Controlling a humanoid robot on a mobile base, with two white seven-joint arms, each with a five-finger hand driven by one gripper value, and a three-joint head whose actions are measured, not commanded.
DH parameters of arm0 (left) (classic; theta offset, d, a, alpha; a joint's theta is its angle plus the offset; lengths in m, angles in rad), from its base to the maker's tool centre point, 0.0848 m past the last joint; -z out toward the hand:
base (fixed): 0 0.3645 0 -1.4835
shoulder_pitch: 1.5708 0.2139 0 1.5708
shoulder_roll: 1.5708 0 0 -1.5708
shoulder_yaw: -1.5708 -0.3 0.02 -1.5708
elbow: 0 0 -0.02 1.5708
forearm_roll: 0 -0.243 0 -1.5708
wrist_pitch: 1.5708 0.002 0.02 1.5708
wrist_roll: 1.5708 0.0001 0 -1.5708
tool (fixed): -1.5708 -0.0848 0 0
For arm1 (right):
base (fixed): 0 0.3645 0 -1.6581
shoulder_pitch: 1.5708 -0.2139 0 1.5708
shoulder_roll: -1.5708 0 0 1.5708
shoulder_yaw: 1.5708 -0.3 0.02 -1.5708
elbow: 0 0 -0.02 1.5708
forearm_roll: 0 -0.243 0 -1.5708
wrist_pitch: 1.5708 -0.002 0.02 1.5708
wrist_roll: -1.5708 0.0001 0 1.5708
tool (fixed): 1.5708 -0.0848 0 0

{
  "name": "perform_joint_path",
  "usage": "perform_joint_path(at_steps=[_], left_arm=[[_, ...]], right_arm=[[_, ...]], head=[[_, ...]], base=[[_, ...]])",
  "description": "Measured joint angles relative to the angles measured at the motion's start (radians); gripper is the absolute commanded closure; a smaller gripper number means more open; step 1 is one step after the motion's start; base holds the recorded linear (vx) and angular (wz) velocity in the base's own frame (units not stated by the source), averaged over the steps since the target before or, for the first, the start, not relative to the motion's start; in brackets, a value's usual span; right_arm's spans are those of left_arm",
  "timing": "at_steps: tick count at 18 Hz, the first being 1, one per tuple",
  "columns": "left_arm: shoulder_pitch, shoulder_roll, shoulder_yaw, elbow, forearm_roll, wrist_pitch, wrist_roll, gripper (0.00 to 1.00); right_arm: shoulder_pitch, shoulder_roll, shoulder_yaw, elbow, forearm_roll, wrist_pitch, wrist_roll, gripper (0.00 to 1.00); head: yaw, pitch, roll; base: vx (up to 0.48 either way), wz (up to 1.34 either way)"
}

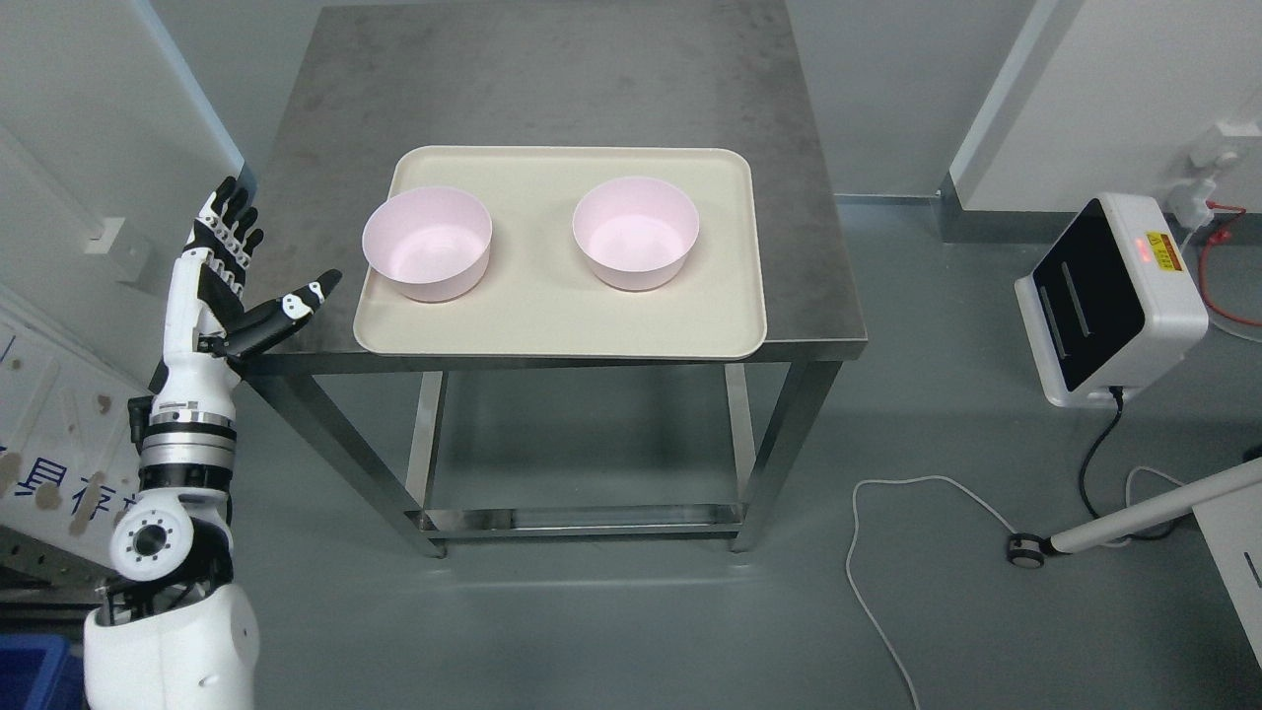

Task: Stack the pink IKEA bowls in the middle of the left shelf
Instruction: 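Reach the left hand into the pink bowl nearer the robot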

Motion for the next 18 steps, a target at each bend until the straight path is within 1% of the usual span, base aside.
perform_joint_path(at_steps=[4, 6, 8, 11, 13, 14, 18], left_arm=[[-0.01, -0.002, -0.004, 0.003, -0.001, -0.002, 0.0, 0.0], [-0.043, -0.003, -0.006, 0.011, -0.001, 0.0, -0.003, 0.0], [-0.097, 0.012, -0.016, 0.03, -0.001, 0.009, -0.022, 0.02], [-0.198, 0.071, -0.084, 0.086, -0.002, 0.011, -0.091, 0.07], [-0.247, 0.116, -0.141, 0.124, -0.029, 0.012, -0.137, 0.12], [-0.275, 0.142, -0.174, 0.149, -0.056, 0.013, -0.17, 0.14], [-0.336, 0.213, -0.263, 0.237, -0.187, 0.015, -0.312, 0.16]], right_arm=[[0.0, 0.0, 0.0, 0.0, 0.0, 0.0, 0.0, 0.0], [0.0, 0.0, 0.0, 0.0, 0.0, 0.0, 0.0, 0.0], [0.0, 0.0, 0.0, 0.0, 0.0, 0.0, 0.0, 0.0], [0.0, 0.0, 0.0, 0.0, 0.0, 0.0, 0.0, 0.0], [0.0, 0.0, 0.0, 0.0, 0.0, 0.0, 0.0, 0.0], [0.0, 0.0, 0.0, 0.0, 0.0, 0.0, 0.0, 0.0], [0.0, 0.0, 0.0, 0.0, 0.0, 0.0, -0.001, 0.0]], head=[[0.0, 0.0, 0.0], [0.0, 0.0, 0.0], [0.0, 0.0, 0.0], [0.0, 0.0, 0.0], [0.0, 0.0, 0.0], [0.0, 0.0, 0.0], [0.0, 0.0, 0.0]], base=[[-0.002, 0.01], [0.0, 0.0], [0.001, -0.01], [0.0, 0.0], [0.006, 0.01], [0.013, 0.02], [0.015, -0.02]])
